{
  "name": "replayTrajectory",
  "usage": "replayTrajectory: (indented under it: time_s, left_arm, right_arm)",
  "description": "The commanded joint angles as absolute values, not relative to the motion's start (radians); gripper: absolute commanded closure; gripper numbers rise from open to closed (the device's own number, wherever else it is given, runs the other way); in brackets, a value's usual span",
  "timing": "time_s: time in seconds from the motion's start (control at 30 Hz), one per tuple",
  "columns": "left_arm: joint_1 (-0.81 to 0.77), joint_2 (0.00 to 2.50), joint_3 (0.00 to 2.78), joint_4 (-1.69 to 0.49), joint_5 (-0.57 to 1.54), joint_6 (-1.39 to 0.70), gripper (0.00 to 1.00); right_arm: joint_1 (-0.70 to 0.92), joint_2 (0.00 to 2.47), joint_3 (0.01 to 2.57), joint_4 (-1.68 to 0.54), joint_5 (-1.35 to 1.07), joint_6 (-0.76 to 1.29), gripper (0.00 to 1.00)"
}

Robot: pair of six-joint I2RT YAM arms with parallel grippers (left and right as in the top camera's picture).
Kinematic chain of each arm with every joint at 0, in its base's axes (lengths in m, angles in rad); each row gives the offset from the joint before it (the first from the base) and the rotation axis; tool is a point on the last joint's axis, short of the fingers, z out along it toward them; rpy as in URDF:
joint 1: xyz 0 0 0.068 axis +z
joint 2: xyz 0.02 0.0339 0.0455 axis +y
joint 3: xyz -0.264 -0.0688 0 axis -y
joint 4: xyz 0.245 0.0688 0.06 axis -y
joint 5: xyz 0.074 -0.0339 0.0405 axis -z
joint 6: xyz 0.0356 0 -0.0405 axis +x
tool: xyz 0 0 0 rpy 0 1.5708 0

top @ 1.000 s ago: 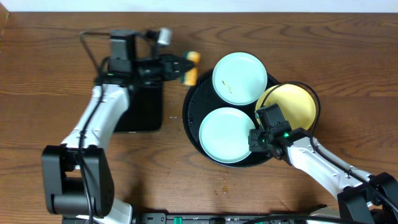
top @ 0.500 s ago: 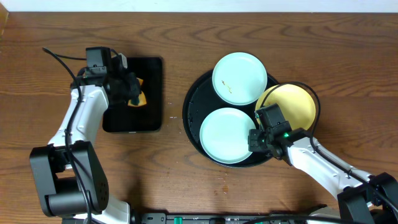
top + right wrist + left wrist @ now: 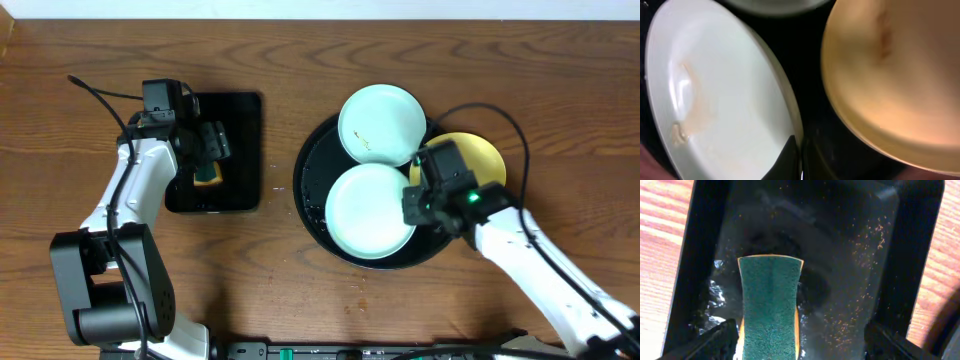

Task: Clean dirty plates on tray and stack at the side
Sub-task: 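Grasp the near blue plate with the right gripper and lift it right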

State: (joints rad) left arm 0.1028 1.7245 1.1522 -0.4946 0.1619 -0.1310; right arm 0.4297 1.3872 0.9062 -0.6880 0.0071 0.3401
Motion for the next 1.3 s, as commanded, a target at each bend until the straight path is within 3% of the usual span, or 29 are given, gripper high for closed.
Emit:
replayTrajectory:
  time_s: [0.0,0.37,0.67,0.97,1.27]
  left_arm:
    - [0.102,1.735,1.148,-0.496,0.145,-0.128,0.17]
    - [0.102,1.735,1.148,-0.496,0.145,-0.128,0.15]
    - [0.102,1.735,1.148,-0.496,0.145,-0.128,0.15]
    - [0.102,1.735,1.148,-0.496,0.145,-0.128,0.14]
    - [0.102,1.735,1.148,-0.496,0.145,-0.128,0.14]
  right_arm:
    - [0.437,1.358,1.011,-0.781,0.168,0.178,0.99]
    - [0.454,1.359,1.192,-0.939,0.582,0.075,0.99]
    - [0.654,1.36,1.196,-0.886,0.971,-0.004,0.99]
    - [0.812,1.36,1.196,-0.792,1.122,-0.043,0.99]
    - [0.839,1.36,1.195,-0.734,1.121,-0.006,0.99]
